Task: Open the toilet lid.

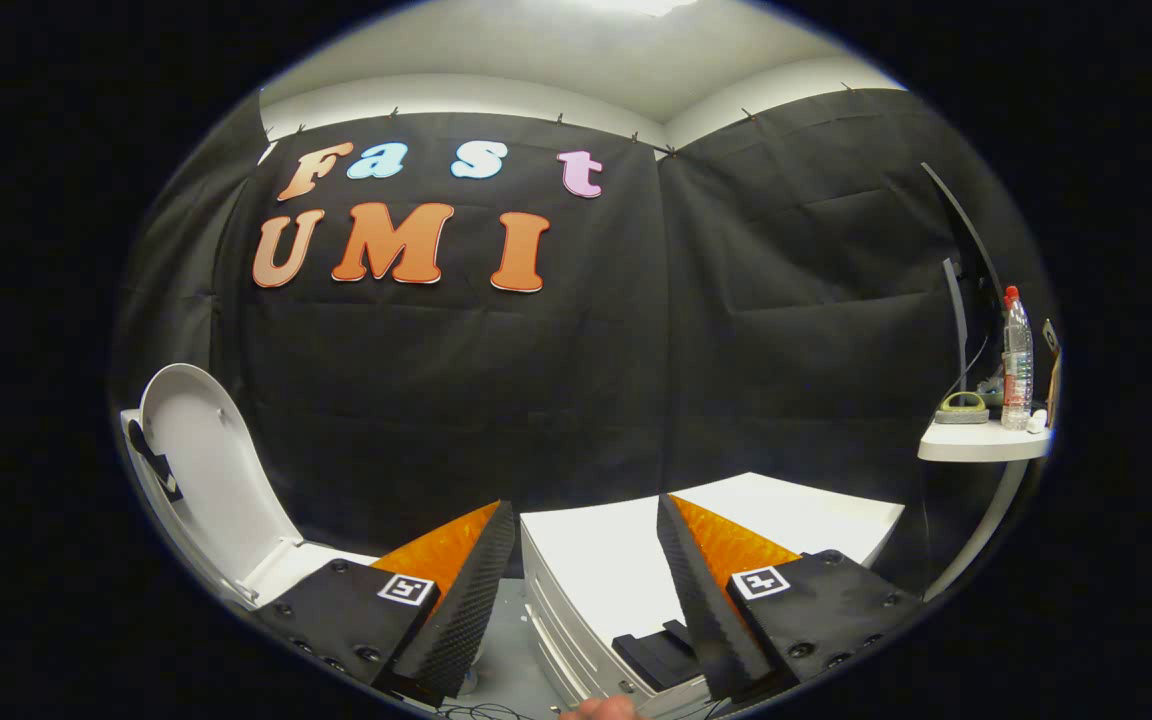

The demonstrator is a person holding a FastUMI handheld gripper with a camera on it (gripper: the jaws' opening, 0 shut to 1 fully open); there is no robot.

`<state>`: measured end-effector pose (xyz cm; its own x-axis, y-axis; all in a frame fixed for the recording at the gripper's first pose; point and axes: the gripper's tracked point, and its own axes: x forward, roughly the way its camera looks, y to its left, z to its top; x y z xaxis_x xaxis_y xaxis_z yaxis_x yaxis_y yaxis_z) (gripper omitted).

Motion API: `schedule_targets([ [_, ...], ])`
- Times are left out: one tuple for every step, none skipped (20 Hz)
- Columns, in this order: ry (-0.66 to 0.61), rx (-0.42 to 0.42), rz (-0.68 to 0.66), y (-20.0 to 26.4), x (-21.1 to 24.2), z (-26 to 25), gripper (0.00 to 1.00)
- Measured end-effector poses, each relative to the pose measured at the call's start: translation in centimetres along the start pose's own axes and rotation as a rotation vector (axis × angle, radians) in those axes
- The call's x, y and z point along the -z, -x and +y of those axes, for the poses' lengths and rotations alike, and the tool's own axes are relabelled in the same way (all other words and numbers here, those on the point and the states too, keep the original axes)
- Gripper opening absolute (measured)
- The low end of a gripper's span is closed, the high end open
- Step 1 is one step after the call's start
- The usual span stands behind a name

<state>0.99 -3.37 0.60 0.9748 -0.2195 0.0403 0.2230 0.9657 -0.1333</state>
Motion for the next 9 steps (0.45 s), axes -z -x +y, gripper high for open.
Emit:
schedule_targets([
  [-0.001,0.003,0.0,0.06,-0.01,-0.15,0.93],
  [0.0,0.004,0.002,0.04,0.02,-0.23,0.92],
  [0.0,0.004,0.005,0.1,0.02,-0.27,0.92],
  [0.0,0.002,0.008,0.01,0.16,-0.15,0.92],
  [0.0,0.002,0.011,0.03,0.2,-0.21,0.92],
  [0.0,0.003,0.011,0.01,0.18,-0.2,0.92],
  [0.0,0.004,0.011,-0.07,0.2,-0.23,0.93],
  [0.0,0.005,0.012,-0.1,0.16,-0.3,0.93],
  [-0.001,0.006,0.012,-0.01,0.15,-0.34,0.93],
])
